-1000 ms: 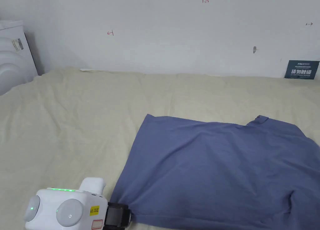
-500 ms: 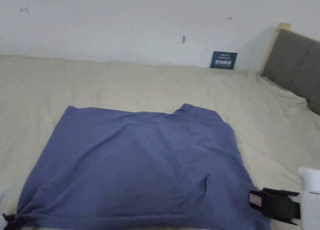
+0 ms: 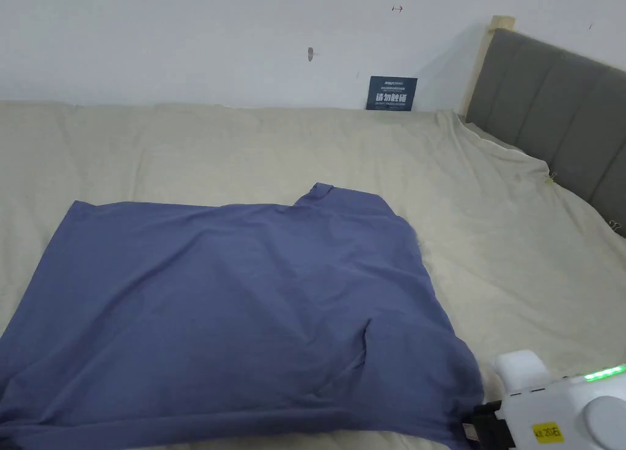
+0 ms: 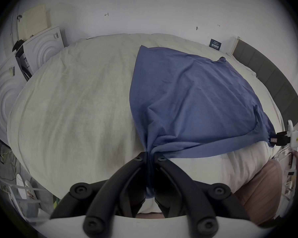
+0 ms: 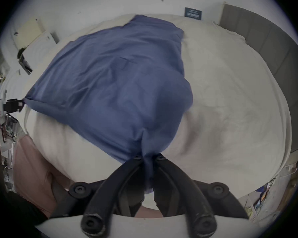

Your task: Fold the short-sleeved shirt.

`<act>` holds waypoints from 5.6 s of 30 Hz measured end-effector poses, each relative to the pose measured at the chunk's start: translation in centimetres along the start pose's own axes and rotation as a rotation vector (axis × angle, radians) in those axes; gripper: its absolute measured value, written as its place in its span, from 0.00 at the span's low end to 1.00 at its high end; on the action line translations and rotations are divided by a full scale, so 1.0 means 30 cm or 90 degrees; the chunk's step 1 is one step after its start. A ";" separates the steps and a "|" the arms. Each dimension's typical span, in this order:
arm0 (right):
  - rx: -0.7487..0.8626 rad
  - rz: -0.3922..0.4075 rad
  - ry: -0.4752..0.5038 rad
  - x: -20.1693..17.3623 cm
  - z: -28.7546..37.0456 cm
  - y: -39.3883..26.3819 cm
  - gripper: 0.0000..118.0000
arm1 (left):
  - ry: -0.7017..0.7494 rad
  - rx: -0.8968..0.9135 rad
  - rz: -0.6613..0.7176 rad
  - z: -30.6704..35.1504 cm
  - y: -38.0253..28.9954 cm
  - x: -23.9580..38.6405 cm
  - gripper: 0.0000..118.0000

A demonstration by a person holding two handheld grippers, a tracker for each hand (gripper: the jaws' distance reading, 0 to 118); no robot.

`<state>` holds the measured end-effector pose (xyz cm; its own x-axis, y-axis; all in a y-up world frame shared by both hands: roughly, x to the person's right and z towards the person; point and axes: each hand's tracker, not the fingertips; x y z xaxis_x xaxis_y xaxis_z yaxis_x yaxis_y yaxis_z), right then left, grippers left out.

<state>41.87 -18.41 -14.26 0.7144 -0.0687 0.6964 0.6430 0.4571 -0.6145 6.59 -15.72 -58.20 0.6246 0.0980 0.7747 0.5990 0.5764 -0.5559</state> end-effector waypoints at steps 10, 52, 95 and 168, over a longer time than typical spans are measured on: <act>0.043 -0.059 0.065 0.047 0.152 -0.045 0.05 | -0.007 0.013 0.032 0.036 -0.020 -0.036 0.06; 0.482 -0.103 0.059 -0.127 0.276 0.275 0.41 | -0.008 0.217 0.006 0.023 0.238 -0.042 0.14; 0.378 -0.218 0.163 -0.064 0.234 0.259 0.22 | 0.011 -0.136 -0.085 -0.379 0.525 0.000 0.07; 0.400 -0.112 0.164 -0.328 0.401 0.077 0.00 | -0.071 0.260 -0.031 0.290 -0.032 0.153 0.00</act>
<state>33.02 -6.01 -18.07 0.7073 -0.3612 0.6077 0.5290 0.8407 -0.1160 4.52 -8.78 -51.48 0.5287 0.1364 0.8378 0.3651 0.8545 -0.3695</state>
